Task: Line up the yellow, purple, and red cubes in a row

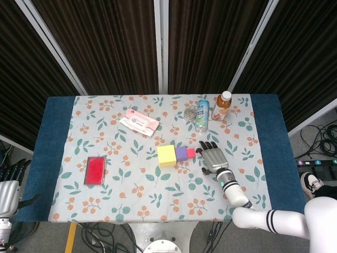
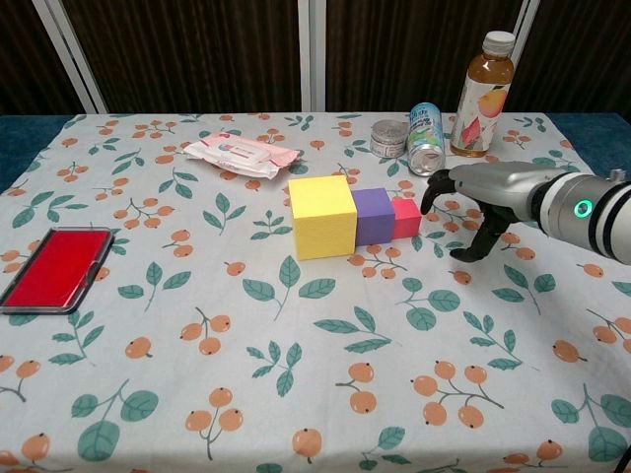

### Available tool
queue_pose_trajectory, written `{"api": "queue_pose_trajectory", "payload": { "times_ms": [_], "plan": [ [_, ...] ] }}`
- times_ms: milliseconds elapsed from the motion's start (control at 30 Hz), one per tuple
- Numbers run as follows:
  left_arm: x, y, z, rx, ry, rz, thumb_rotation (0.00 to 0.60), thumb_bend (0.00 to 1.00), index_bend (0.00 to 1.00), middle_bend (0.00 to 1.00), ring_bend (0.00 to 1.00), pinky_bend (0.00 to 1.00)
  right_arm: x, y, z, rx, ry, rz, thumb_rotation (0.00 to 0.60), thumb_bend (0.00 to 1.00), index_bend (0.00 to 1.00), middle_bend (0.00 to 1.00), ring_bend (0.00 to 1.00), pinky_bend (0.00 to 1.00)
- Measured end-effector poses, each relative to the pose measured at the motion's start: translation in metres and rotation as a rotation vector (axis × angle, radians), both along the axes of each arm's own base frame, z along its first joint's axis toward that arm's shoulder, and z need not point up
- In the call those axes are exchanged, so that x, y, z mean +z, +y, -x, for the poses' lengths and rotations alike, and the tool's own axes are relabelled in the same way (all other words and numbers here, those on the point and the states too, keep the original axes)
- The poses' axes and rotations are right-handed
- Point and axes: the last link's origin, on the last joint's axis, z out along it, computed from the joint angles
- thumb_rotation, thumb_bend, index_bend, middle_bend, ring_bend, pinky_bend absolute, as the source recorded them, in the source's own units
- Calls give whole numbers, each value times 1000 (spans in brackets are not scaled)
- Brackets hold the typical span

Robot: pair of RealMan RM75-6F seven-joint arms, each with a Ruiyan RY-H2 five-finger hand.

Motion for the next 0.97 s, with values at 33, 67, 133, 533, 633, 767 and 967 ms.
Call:
{"api": "queue_pose_trajectory", "payload": {
  "times_ms": [33,67,133,533,633,767,967],
  "plan": [
    [0,0,0,-2,0,0,600,138,165,192,141,156,4,0,1,0,1,8,600,233,226,5,0,0],
    [0,1,-1,-4,0,-1,600,138,165,192,141,156,11,0,3,0,1,20,600,234,226,5,0,0],
    [0,1,-2,-8,-1,-2,600,138,165,192,141,156,21,0,7,-2,-1,39,600,236,226,7,0,0],
    [0,4,-3,-6,-1,-6,600,137,166,192,141,156,121,19,53,-23,-20,254,600,265,226,45,0,0],
    [-1,6,-3,-5,1,-6,600,138,165,192,141,156,145,34,72,-34,-24,316,600,273,226,63,0,0],
    [-3,9,-5,-11,2,-6,600,138,165,192,141,156,168,65,94,-48,-69,385,600,274,226,75,0,0],
    [-6,14,-9,-25,3,-9,600,138,165,192,141,156,189,109,110,-31,-157,457,600,275,224,79,0,0]
  ]
}}
